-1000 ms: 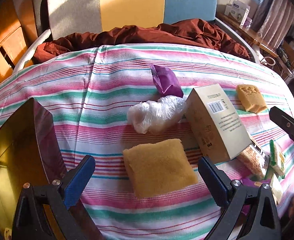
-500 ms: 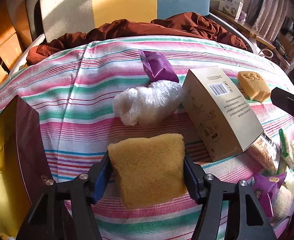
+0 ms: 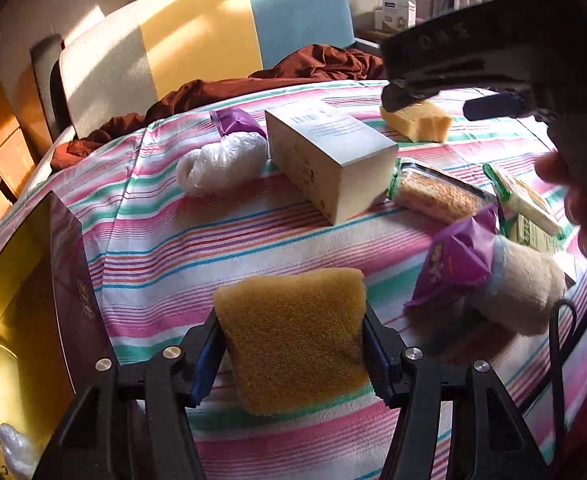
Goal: Organize objects
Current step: 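Lift the yellow sponge with the left gripper while the right gripper grasps the white box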
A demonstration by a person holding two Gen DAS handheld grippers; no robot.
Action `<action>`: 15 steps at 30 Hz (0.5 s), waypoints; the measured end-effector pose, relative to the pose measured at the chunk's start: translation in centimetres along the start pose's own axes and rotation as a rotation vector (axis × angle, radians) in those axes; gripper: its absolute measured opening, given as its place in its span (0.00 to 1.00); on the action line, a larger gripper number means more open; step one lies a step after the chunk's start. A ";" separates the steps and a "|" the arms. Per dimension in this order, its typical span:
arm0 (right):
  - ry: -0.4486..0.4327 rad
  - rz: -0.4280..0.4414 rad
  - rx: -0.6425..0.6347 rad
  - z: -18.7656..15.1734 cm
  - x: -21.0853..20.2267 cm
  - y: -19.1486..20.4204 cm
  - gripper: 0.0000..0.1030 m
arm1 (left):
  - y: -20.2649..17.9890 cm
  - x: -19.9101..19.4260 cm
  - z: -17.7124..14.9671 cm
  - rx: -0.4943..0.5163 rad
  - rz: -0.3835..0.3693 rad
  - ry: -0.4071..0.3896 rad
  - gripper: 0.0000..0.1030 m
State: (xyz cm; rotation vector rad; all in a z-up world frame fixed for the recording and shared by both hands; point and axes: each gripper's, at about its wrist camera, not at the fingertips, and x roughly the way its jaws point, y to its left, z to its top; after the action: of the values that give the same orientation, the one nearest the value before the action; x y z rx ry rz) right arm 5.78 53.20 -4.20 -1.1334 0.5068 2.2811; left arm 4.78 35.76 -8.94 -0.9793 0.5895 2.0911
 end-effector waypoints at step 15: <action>0.091 0.206 -0.114 -0.4 1.3 3.9 0.78 | 0.3 0.9 -1.2 -0.009 -0.021 -0.079 0.62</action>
State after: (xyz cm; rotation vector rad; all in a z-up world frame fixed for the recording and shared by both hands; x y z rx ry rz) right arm 2.99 50.31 -5.16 -1.2980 0.5573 2.4698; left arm 4.67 35.20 -10.35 -0.8994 0.5285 2.1054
